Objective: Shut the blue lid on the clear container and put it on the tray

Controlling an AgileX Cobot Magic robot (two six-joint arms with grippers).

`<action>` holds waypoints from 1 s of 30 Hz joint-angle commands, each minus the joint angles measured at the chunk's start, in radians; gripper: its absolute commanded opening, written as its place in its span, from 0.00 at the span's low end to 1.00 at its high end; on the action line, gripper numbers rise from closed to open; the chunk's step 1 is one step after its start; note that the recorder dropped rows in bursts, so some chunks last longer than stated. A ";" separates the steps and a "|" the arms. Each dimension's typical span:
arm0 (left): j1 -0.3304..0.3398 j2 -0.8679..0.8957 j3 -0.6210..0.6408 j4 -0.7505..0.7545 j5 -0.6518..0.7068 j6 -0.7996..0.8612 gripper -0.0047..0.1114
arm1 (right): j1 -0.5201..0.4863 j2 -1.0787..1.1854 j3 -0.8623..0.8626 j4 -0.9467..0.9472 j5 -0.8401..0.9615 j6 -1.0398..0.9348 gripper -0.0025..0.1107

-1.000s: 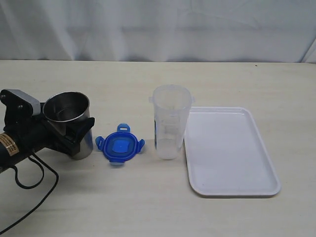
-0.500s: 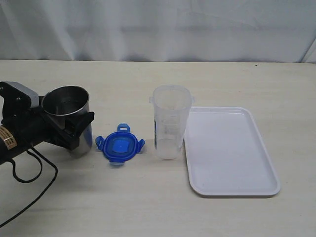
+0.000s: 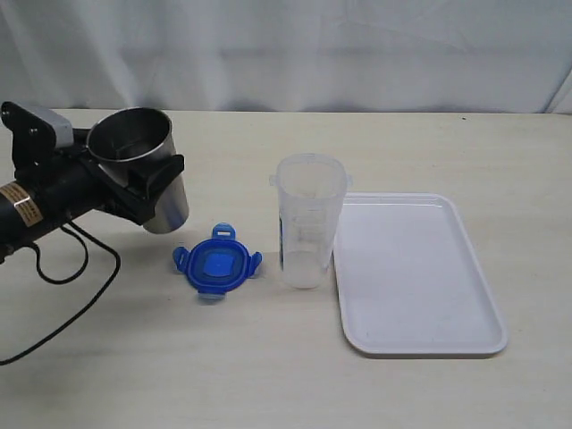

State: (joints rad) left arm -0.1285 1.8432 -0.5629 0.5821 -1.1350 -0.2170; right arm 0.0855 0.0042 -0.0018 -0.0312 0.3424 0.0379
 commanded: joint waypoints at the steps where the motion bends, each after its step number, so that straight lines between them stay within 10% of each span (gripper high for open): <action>1: -0.001 -0.017 -0.085 0.038 -0.035 -0.049 0.04 | -0.004 -0.004 0.002 -0.002 0.001 0.000 0.06; 9: -0.005 -0.017 -0.273 0.192 0.134 -0.232 0.04 | -0.004 -0.004 0.002 -0.002 0.001 0.000 0.06; 16: -0.147 -0.017 -0.459 0.194 0.352 -0.217 0.04 | -0.004 -0.004 0.002 -0.002 0.001 0.000 0.06; 30: -0.270 -0.017 -0.521 0.207 0.352 -0.201 0.04 | -0.004 -0.004 0.002 -0.002 0.001 0.000 0.06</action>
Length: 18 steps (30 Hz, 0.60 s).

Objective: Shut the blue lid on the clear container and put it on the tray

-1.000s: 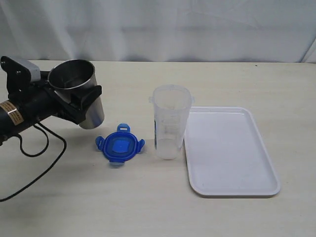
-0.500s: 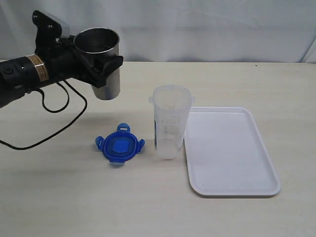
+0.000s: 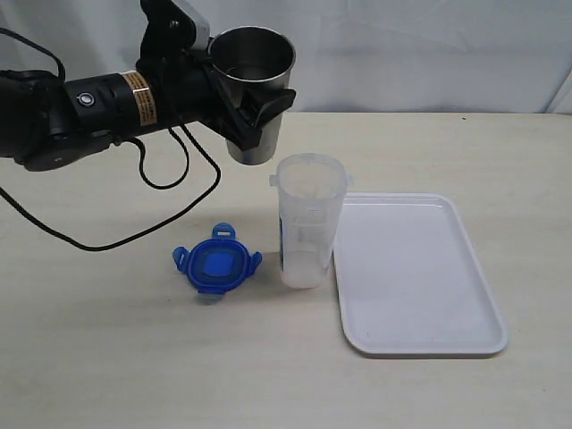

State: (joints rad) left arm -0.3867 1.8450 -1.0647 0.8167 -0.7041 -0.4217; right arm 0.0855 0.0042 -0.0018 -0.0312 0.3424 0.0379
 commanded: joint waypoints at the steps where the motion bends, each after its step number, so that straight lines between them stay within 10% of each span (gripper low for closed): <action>1: -0.012 -0.018 -0.019 -0.028 -0.084 0.003 0.04 | -0.004 -0.004 0.002 -0.002 0.001 0.000 0.06; 18: -0.050 0.013 -0.019 -0.011 -0.056 0.100 0.04 | -0.004 -0.004 0.002 -0.002 0.001 0.000 0.06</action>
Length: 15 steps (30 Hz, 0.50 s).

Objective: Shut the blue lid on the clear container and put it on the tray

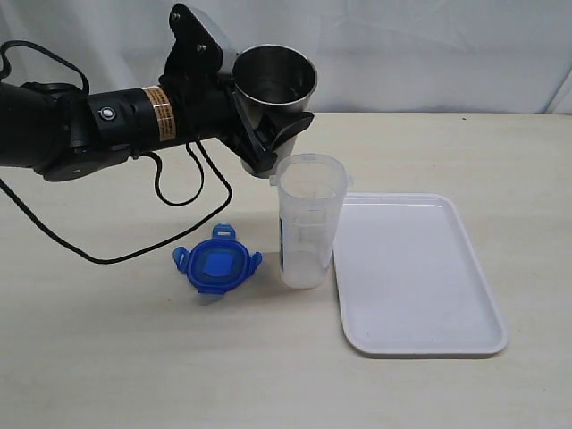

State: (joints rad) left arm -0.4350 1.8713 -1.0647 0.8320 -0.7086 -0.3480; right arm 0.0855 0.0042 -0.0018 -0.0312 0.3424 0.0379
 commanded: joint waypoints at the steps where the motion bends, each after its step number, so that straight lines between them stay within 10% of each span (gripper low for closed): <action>1: -0.002 -0.013 -0.019 -0.014 -0.051 0.032 0.04 | -0.004 -0.004 0.002 -0.002 0.001 0.000 0.06; 15: -0.002 -0.013 -0.019 0.023 -0.029 0.145 0.04 | -0.004 -0.004 0.002 -0.002 0.001 0.000 0.06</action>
State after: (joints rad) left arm -0.4350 1.8713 -1.0647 0.8805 -0.6797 -0.2262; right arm 0.0855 0.0042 -0.0018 -0.0312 0.3424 0.0379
